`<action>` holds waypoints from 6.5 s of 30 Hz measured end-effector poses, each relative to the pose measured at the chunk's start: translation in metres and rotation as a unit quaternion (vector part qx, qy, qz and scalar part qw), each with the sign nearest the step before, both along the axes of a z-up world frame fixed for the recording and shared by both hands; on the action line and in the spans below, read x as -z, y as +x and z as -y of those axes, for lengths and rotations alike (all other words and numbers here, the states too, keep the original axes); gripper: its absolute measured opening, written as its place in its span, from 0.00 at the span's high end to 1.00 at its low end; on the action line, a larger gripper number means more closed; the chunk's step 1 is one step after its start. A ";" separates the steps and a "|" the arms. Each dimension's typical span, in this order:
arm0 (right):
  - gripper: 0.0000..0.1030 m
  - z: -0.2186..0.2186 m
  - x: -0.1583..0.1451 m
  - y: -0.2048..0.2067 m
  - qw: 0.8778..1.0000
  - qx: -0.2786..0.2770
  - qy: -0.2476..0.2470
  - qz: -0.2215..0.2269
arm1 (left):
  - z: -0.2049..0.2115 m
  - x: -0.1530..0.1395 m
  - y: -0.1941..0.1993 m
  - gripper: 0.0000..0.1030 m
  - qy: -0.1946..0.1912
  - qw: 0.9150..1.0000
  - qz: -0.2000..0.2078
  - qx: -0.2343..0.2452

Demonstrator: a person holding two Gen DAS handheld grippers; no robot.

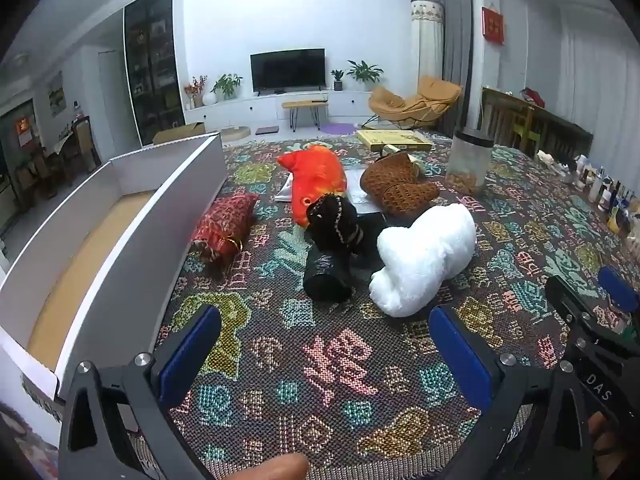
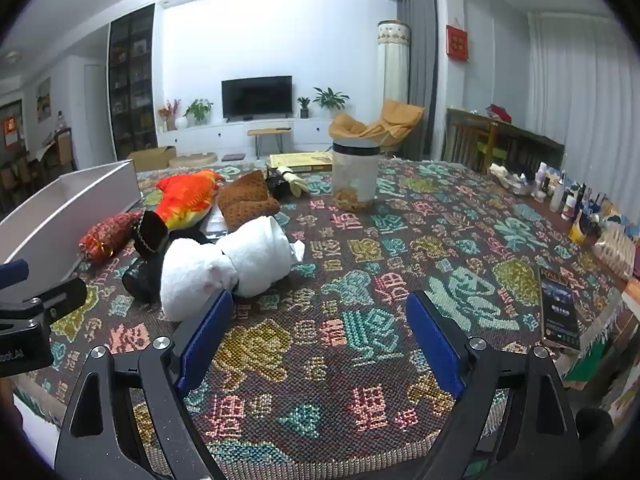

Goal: Organize soft objects

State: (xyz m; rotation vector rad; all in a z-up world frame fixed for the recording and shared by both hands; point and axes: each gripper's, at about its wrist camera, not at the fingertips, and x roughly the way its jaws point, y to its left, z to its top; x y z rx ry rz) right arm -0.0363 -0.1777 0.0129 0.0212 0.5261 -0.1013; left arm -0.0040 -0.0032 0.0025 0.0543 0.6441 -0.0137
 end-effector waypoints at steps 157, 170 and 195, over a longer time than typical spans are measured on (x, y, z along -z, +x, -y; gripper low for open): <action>0.12 -0.052 0.031 0.089 0.983 -0.107 0.063 -0.135 | -0.051 0.104 0.104 0.00 -0.007 0.981 -0.148 0.123; 0.12 0.097 0.029 0.129 0.976 0.163 0.077 -0.121 | -0.052 0.104 0.102 0.00 -0.007 0.982 -0.147 0.121; 0.11 0.033 0.088 0.127 0.975 0.073 0.050 -0.206 | -0.051 0.104 0.102 0.00 -0.005 0.982 -0.147 0.117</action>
